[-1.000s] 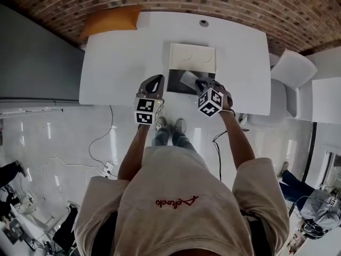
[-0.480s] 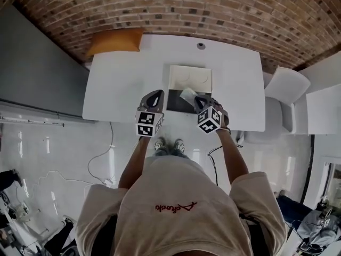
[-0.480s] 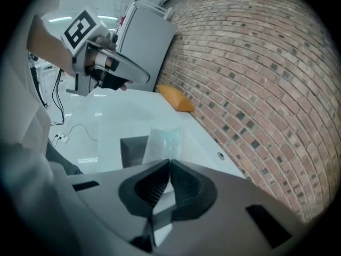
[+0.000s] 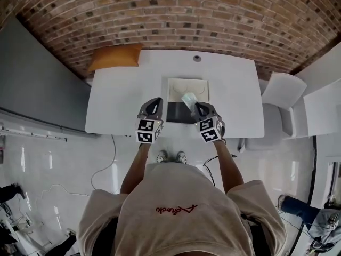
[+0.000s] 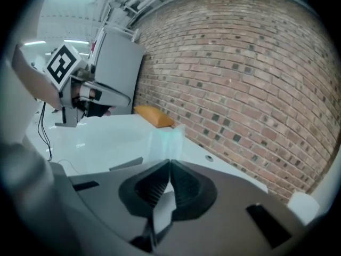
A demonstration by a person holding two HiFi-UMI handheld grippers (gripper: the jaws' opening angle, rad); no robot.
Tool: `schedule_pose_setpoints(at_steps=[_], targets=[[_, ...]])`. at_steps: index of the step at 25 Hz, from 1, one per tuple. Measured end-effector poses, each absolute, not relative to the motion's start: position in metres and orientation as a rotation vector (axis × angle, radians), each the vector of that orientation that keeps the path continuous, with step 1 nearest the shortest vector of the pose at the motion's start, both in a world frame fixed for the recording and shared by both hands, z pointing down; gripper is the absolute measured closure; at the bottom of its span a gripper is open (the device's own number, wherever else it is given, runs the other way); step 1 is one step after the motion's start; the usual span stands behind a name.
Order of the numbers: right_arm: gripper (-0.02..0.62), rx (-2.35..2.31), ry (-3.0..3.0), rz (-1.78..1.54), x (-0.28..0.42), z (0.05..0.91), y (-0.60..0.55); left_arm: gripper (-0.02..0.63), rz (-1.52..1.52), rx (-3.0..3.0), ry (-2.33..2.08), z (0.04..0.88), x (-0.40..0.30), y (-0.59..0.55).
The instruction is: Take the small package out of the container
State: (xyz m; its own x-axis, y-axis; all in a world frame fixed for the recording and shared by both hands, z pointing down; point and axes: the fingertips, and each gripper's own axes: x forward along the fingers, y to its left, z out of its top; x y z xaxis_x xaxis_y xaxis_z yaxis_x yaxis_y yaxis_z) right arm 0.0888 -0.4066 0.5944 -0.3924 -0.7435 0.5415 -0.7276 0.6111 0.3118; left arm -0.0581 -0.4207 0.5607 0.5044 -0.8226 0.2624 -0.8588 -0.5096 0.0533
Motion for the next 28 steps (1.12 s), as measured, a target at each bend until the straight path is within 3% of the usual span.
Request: schedule_pose_setpoints(at_steps=[9,28], targets=[[0.581,1.432,-2.305,0.124,0.102,0.558,-0.403,0.600,0.269,2.587,-1.472,0.543,-0.062,-0.419],[0.583,1.669,-2.352,0.096,0.130,0.510,-0.409,0.600,0.246,2.615,-1.525,0.516,-0.075,-0.428]])
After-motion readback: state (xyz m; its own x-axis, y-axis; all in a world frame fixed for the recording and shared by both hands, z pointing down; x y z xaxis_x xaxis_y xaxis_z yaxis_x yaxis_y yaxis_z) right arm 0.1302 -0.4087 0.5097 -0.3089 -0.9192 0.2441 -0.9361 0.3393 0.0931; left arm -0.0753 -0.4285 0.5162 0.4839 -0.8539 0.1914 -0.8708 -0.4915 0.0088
